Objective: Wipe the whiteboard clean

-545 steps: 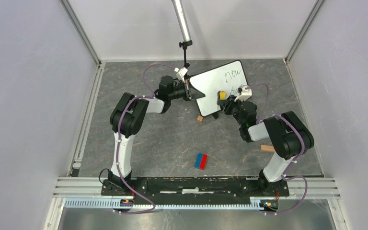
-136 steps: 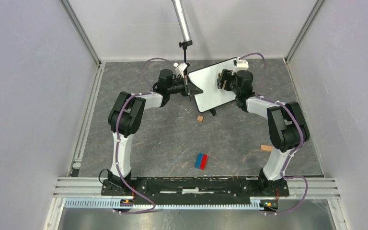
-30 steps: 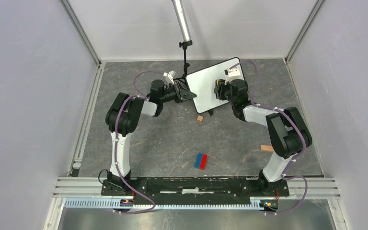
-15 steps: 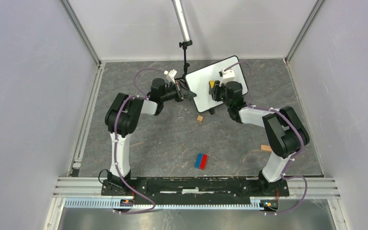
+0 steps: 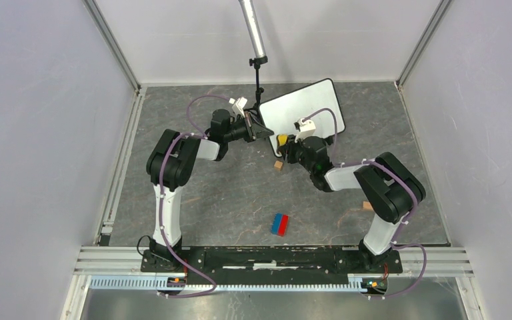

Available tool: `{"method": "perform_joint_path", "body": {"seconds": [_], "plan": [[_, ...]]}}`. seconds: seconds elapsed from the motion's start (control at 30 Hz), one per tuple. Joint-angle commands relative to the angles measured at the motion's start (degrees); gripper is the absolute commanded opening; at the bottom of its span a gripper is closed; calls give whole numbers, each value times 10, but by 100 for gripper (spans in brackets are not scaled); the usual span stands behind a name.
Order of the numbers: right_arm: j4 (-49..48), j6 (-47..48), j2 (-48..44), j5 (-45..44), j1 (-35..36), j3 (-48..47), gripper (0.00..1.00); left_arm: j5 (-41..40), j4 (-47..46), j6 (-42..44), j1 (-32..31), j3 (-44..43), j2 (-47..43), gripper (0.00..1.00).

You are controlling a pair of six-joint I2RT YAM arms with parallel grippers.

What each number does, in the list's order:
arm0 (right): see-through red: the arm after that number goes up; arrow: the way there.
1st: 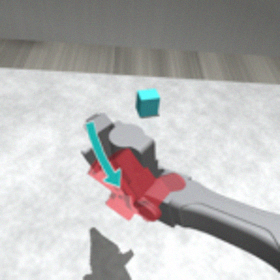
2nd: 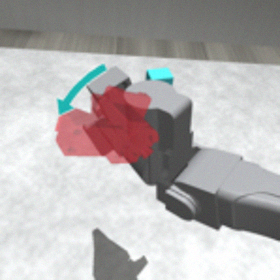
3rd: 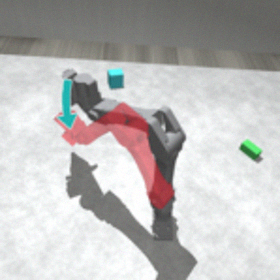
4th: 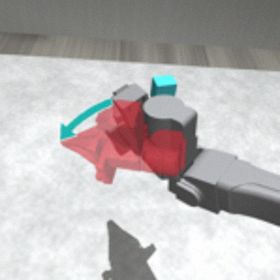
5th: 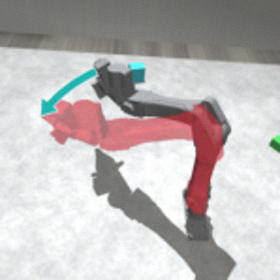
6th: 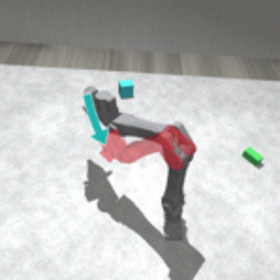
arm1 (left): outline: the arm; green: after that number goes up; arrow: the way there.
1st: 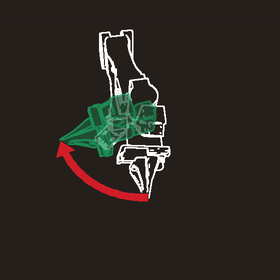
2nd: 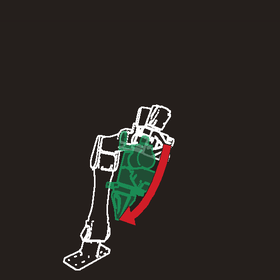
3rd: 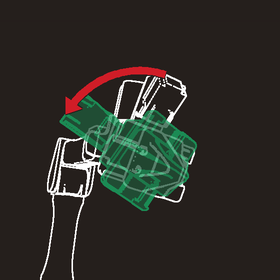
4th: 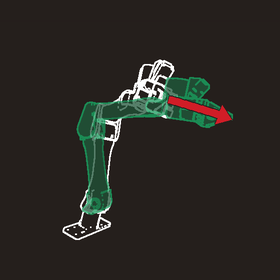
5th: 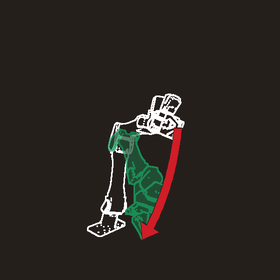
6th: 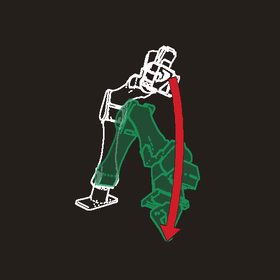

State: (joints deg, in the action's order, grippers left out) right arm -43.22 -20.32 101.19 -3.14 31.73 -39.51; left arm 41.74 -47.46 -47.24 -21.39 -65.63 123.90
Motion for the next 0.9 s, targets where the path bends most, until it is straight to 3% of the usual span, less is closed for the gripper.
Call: {"method": "perform_joint_path", "body": {"seconds": [0.0,0.1,0.3,0.43,0.53,0.87], "plan": [[8,-15,2,-48,9,5,26,-12,5,-18,-7,-2,-6,2],[36,-7,9,-88,26,-17,27,-10,4,-21,-8,-4,-3,2],[121,5,-12,-279,39,-42,26,-15,24,-8,-7,-2,-7,2],[138,33,-22,-333,34,-55,24,-15,41,-2,-7,-8,-5,2],[136,41,-26,-327,20,-62,23,-16,50,3,-7,-11,-6,2],[-9,66,-103,-154,-43,6,23,-18,73,19,-9,-17,-9,2]]}}
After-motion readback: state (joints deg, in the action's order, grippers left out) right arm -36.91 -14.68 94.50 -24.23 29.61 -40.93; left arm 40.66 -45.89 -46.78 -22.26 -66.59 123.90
